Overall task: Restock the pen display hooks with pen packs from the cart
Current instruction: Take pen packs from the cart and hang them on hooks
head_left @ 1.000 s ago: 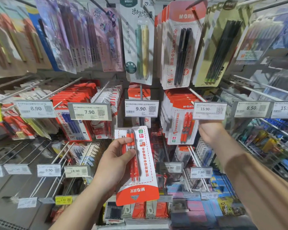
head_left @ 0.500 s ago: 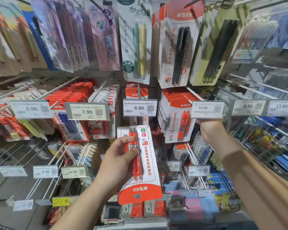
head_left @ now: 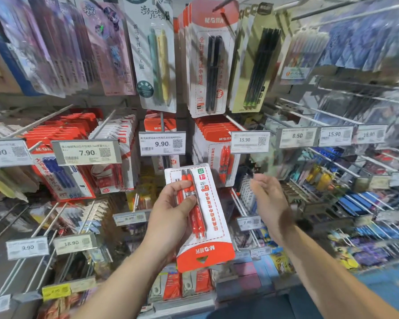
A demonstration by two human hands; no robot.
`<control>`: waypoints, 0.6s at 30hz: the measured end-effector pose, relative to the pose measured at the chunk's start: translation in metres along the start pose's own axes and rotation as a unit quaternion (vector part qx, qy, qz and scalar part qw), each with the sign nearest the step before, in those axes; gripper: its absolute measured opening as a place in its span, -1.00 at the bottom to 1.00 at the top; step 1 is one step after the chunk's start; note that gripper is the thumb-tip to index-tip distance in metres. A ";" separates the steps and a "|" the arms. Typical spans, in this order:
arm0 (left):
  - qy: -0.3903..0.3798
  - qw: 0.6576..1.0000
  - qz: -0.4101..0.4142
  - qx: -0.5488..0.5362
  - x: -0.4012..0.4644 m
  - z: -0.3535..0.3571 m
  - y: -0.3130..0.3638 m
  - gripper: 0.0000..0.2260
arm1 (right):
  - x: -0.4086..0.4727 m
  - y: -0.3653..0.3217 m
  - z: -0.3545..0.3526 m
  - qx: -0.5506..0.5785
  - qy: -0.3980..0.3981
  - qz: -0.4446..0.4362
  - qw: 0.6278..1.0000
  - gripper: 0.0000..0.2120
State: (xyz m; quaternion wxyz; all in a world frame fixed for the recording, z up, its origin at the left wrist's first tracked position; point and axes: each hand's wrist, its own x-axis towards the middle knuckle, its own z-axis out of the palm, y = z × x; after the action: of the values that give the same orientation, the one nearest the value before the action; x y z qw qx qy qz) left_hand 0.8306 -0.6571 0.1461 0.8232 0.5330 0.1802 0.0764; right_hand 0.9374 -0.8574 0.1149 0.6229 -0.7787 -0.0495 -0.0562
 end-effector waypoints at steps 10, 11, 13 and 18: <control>0.048 0.985 0.158 -0.046 -0.007 0.048 -0.024 -0.65 | -0.080 0.009 -0.017 0.006 -0.266 0.101 0.959 -0.74; 0.051 0.983 0.173 -0.040 -0.009 0.051 -0.026 -0.59 | -0.085 0.009 -0.015 -0.004 -0.274 0.097 0.957 -0.72; 0.046 0.981 0.186 -0.032 -0.011 0.055 -0.028 -0.50 | -0.089 0.013 -0.015 0.008 -0.258 0.109 0.960 -0.71; 0.071 0.979 0.174 -0.073 -0.004 0.044 -0.024 -0.36 | -0.082 0.014 -0.028 -0.015 -0.239 0.095 0.966 -0.79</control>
State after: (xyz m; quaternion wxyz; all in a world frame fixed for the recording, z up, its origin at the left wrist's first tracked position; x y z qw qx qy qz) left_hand 0.8417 -0.7061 0.1413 0.8191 0.4877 0.1371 0.2691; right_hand 0.8572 -0.8883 0.0955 0.5837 -0.7800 -0.1213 0.1903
